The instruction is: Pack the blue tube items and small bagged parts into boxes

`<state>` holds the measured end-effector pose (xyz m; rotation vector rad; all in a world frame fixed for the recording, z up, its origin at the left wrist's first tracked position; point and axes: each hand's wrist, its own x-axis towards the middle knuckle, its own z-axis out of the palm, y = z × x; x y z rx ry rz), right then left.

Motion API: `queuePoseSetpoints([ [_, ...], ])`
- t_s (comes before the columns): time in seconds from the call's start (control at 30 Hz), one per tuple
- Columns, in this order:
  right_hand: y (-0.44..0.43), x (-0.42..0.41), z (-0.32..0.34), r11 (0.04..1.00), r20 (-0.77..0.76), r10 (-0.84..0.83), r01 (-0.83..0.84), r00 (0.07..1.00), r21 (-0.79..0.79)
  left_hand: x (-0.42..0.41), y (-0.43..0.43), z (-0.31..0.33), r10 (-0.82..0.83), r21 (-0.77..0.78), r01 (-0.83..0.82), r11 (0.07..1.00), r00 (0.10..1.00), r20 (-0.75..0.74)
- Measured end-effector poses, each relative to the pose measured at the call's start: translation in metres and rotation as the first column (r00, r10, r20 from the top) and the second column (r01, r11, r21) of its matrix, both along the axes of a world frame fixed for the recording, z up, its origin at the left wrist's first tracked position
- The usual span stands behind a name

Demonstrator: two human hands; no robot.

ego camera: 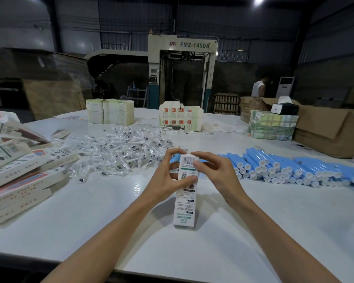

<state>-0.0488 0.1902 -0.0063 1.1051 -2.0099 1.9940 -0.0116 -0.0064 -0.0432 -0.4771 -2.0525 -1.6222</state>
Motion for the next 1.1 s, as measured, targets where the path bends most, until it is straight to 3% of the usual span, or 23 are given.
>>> queuePoseSetpoints([
  [0.33,-0.012,0.000,-0.009,0.992,-0.061,-0.090,0.095,0.994,0.079,0.005,0.004,-0.005,0.067,0.023,-0.067,0.997,0.998,0.000],
  [0.53,-0.021,0.007,-0.024,0.987,0.162,-0.135,0.118,0.978,0.110,0.010,0.022,-0.004,0.317,-0.015,-0.319,0.948,0.947,-0.057],
  [0.7,-0.012,0.008,-0.032,0.986,0.370,0.002,-0.064,0.929,0.155,0.010,0.028,-0.008,0.419,-0.014,-0.425,0.905,0.898,-0.137],
  [0.93,0.003,0.005,-0.051,0.946,0.537,0.290,-0.322,0.792,-0.036,0.010,0.031,-0.011,0.332,0.052,-0.328,0.943,0.929,-0.163],
  [1.1,0.010,0.012,-0.051,0.931,0.638,0.322,-0.358,0.700,-0.076,0.011,0.033,-0.012,0.187,0.163,-0.162,0.973,0.970,-0.154],
])
